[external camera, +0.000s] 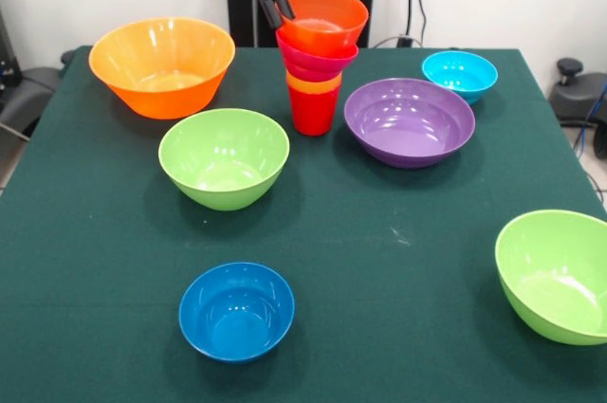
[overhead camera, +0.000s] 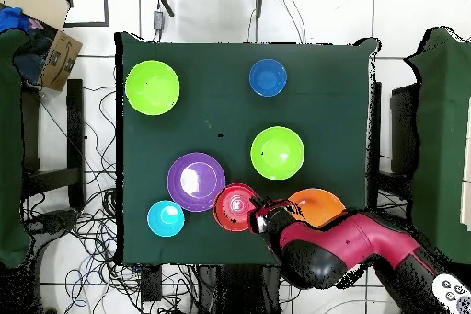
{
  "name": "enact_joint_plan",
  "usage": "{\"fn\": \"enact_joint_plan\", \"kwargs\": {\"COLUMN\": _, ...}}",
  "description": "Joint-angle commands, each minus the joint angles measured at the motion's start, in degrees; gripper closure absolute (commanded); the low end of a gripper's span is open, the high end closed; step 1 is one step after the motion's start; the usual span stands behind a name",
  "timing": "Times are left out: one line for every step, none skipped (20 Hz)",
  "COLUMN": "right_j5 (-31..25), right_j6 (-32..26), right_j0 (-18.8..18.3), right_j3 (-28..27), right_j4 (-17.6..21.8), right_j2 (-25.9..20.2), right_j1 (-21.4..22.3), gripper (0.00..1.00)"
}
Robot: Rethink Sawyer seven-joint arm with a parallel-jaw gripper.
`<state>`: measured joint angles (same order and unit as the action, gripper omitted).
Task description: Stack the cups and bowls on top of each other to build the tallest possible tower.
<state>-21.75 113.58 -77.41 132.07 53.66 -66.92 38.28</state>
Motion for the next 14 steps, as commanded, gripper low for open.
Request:
{"fn": "enact_joint_plan", "kwargs": {"right_j5": -4.38, "right_j6": -11.74, "right_j0": 2.60, "right_j3": -2.38, "right_j4": 3.76, "right_j2": 2.18, "right_j1": -1.97, "gripper": 1.00}}
{"fn": "enact_joint_plan", "kwargs": {"right_j5": -4.20, "right_j6": -11.85, "right_j0": 2.39, "right_j3": -2.41, "right_j4": 4.17, "right_j2": 2.45, "right_j1": -2.40, "gripper": 1.00}}
{"fn": "enact_joint_plan", "kwargs": {"right_j5": -4.07, "right_j6": -11.83, "right_j0": 2.38, "right_j3": -2.48, "right_j4": 4.51, "right_j2": 2.72, "right_j1": -2.75, "gripper": 1.00}}
{"fn": "enact_joint_plan", "kwargs": {"right_j5": -3.95, "right_j6": -11.70, "right_j0": 2.43, "right_j3": -2.48, "right_j4": 4.69, "right_j2": 2.82, "right_j1": -2.82, "gripper": 1.00}}
{"fn": "enact_joint_plan", "kwargs": {"right_j5": -3.82, "right_j6": -11.57, "right_j0": 2.41, "right_j3": -2.32, "right_j4": 4.74, "right_j2": 2.73, "right_j1": -2.62, "gripper": 1.00}}
{"fn": "enact_joint_plan", "kwargs": {"right_j5": -3.73, "right_j6": -11.52, "right_j0": 2.38, "right_j3": -2.27, "right_j4": 4.74, "right_j2": 2.59, "right_j1": -2.44, "gripper": 1.00}}
{"fn": "enact_joint_plan", "kwargs": {"right_j5": -3.71, "right_j6": -11.57, "right_j0": 2.33, "right_j3": -2.30, "right_j4": 4.76, "right_j2": 2.54, "right_j1": -2.45, "gripper": 1.00}}
{"fn": "enact_joint_plan", "kwargs": {"right_j5": -3.70, "right_j6": -11.72, "right_j0": 2.25, "right_j3": -2.38, "right_j4": 4.79, "right_j2": 2.49, "right_j1": -2.54, "gripper": 1.00}}
{"fn": "enact_joint_plan", "kwargs": {"right_j5": -3.71, "right_j6": -11.86, "right_j0": 2.19, "right_j3": -2.46, "right_j4": 4.80, "right_j2": 2.45, "right_j1": -2.60, "gripper": 1.00}}
{"fn": "enact_joint_plan", "kwargs": {"right_j5": -3.71, "right_j6": -11.93, "right_j0": 2.14, "right_j3": -2.54, "right_j4": 4.77, "right_j2": 2.34, "right_j1": -2.48, "gripper": 1.00}}
{"fn": "enact_joint_plan", "kwargs": {"right_j5": -3.81, "right_j6": -11.93, "right_j0": 2.17, "right_j3": -2.57, "right_j4": 4.62, "right_j2": 2.19, "right_j1": -2.16, "gripper": 1.00}}
{"fn": "enact_joint_plan", "kwargs": {"right_j5": -3.96, "right_j6": -12.05, "right_j0": 2.11, "right_j3": -2.59, "right_j4": 4.45, "right_j2": 2.00, "right_j1": -1.86, "gripper": 1.00}}
{"fn": "enact_joint_plan", "kwargs": {"right_j5": -4.11, "right_j6": -12.18, "right_j0": 2.05, "right_j3": -2.60, "right_j4": 4.28, "right_j2": 1.81, "right_j1": -1.57, "gripper": 1.00}}
{"fn": "enact_joint_plan", "kwargs": {"right_j5": -4.32, "right_j6": -12.38, "right_j0": 2.01, "right_j3": -2.69, "right_j4": 4.19, "right_j2": 1.73, "right_j1": -1.38, "gripper": 1.00}}
